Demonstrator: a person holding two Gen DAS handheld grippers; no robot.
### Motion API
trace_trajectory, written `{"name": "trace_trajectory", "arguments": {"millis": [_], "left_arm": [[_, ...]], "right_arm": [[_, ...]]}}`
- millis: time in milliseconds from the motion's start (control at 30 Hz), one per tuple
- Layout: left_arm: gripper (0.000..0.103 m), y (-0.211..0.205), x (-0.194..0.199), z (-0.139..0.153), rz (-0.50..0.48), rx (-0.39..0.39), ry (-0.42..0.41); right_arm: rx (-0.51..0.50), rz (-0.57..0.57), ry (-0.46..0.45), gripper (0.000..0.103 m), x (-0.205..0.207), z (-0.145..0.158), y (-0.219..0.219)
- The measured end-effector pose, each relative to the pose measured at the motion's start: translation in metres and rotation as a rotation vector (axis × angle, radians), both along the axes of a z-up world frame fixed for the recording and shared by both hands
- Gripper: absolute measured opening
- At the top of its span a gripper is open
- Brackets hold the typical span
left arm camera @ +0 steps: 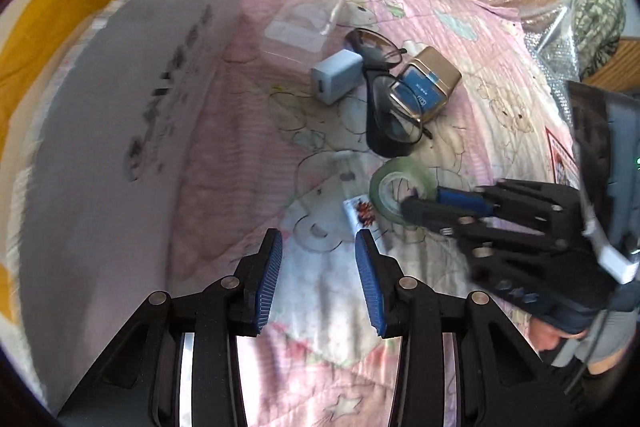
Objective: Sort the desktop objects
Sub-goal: 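Grasp the clear glass bottle with the left tool while the right tool grasps the green tape roll, then carry the glass bottle and green tape roll toward the cardboard box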
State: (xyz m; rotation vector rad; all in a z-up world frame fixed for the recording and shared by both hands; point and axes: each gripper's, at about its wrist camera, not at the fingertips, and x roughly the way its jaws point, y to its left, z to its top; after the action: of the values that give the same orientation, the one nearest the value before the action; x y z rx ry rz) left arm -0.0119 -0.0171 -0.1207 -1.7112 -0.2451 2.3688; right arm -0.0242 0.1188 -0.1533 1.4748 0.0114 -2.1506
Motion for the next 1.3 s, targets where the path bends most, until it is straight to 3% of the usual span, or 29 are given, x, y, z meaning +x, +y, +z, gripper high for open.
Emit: {"name": "trace_trajectory", "arguments": {"millis": [200,300,400,500,567,700,800,867,900,967,1133,1300], "left_arm": [[0.046,0.024,-0.025,-0.025,-0.035,-0.016,-0.025],[0.050,0.037,-0.024,-0.024,-0.066,-0.061,0.036],[0.037,0.039,-0.019,-0.025,-0.088,-0.108,0.074],[0.018,0.029,-0.019,-0.024,-0.074,-0.103,0.073],[0.017,0.019,-0.020,-0.024,-0.051,-0.053,0.049],[0.017,0.012,-0.019,-0.024,-0.019,0.000,0.019],[0.019,0.015,-0.014,-0.024,-0.011,-0.015,0.015],[0.030,0.024,-0.008,-0.025,-0.042,-0.052,0.055],[0.029,0.032,-0.004,-0.025,-0.069,-0.105,0.082],[0.017,0.040,-0.001,-0.025,-0.098,-0.157,0.109],[0.017,0.031,0.001,-0.017,-0.072,-0.126,0.099],[0.017,0.031,0.009,0.004,-0.066,-0.114,0.142]], "right_arm": [[0.010,-0.089,-0.030,0.013,0.000,0.007,0.033],[0.022,-0.090,-0.022,0.016,0.000,0.006,0.036],[-0.005,-0.098,-0.001,0.022,-0.003,0.000,0.035],[-0.055,-0.096,-0.033,0.016,-0.006,-0.010,0.036],[-0.056,-0.106,-0.037,0.010,-0.003,-0.005,0.038],[-0.057,-0.143,-0.013,0.010,0.008,0.015,0.048],[-0.075,-0.158,-0.009,0.010,0.014,0.028,0.054],[-0.076,-0.163,0.000,0.010,0.020,0.034,0.052],[-0.079,-0.161,0.000,0.010,0.018,0.035,0.051],[-0.076,-0.156,0.004,0.010,0.021,0.035,0.047],[-0.070,-0.156,0.017,0.010,0.019,0.041,0.038],[-0.073,-0.179,0.050,0.010,0.017,0.050,0.037]]}}
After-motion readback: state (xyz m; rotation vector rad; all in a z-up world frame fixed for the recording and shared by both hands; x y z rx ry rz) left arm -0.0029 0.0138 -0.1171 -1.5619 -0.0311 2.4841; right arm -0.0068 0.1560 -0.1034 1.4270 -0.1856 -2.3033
